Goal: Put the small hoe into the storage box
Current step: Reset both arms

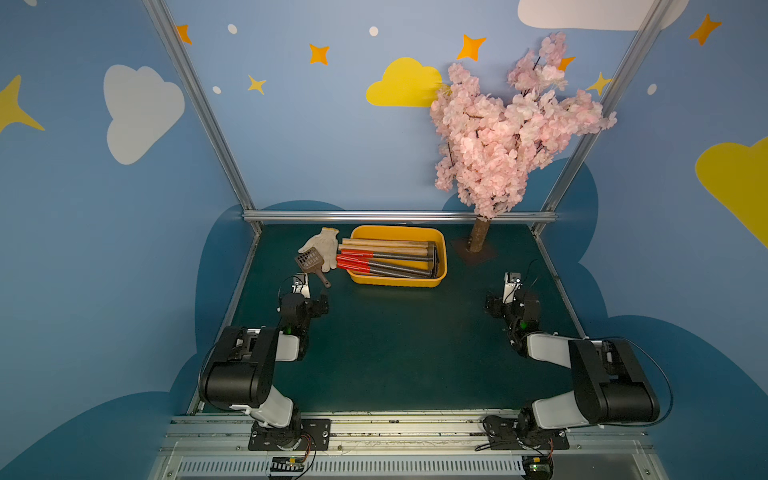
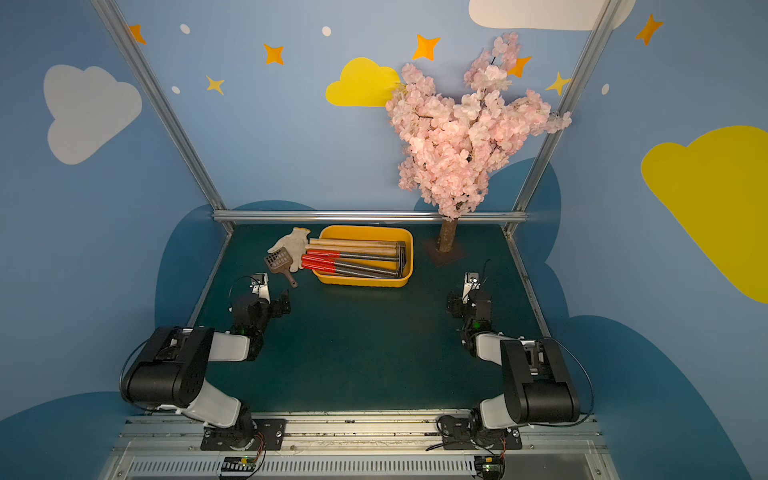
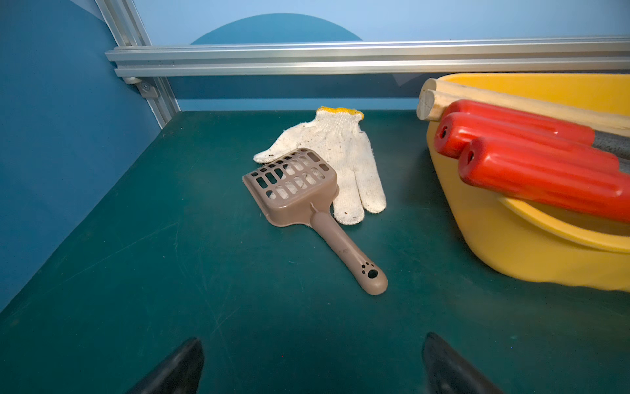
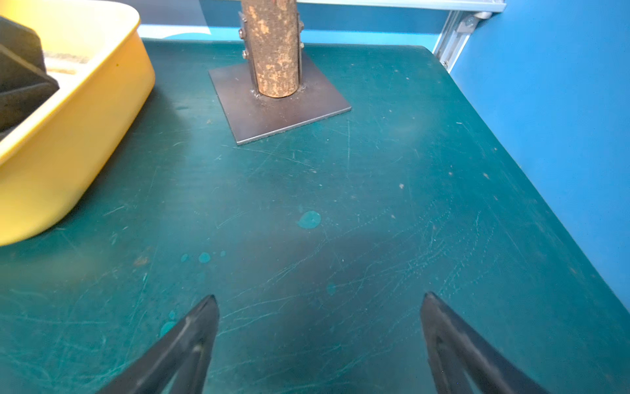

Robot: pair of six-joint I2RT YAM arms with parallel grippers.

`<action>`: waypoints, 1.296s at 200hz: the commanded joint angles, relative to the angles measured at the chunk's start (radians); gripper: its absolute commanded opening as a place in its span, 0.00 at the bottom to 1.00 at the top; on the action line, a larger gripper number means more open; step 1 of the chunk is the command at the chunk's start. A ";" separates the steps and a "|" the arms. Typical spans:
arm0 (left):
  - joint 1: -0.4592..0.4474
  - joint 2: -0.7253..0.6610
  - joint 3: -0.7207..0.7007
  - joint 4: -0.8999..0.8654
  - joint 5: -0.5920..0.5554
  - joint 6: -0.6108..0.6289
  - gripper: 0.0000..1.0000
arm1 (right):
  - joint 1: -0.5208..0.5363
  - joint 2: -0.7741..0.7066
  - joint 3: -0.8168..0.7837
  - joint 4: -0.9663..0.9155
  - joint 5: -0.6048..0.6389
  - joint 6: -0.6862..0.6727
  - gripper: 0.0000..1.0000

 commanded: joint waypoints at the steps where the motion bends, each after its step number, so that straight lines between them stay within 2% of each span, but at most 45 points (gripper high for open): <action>1: 0.004 0.000 0.007 0.016 0.007 -0.003 1.00 | -0.008 0.012 0.038 -0.036 0.062 0.041 0.92; 22: 0.004 0.000 0.007 0.016 0.007 -0.003 1.00 | 0.006 0.001 0.012 0.000 -0.038 -0.025 0.92; 40: 0.003 0.001 0.007 0.016 0.007 -0.003 1.00 | 0.000 0.015 0.044 -0.043 0.064 0.033 0.91; 62: 0.004 0.000 0.007 0.016 0.007 -0.003 1.00 | 0.004 0.006 0.021 -0.007 0.009 0.001 0.92; 77: 0.004 0.001 0.007 0.016 0.007 -0.003 1.00 | 0.001 0.016 0.046 -0.045 0.040 0.021 0.92; 107: 0.004 0.000 0.007 0.015 0.007 -0.003 1.00 | 0.007 0.005 0.026 -0.019 -0.004 -0.010 0.92; 122: 0.004 0.000 0.007 0.016 0.007 -0.002 1.00 | -0.002 0.018 0.045 -0.044 0.055 0.033 0.92; 259: 0.004 0.001 0.007 0.016 0.007 -0.002 1.00 | -0.008 0.014 0.046 -0.048 0.031 0.025 0.92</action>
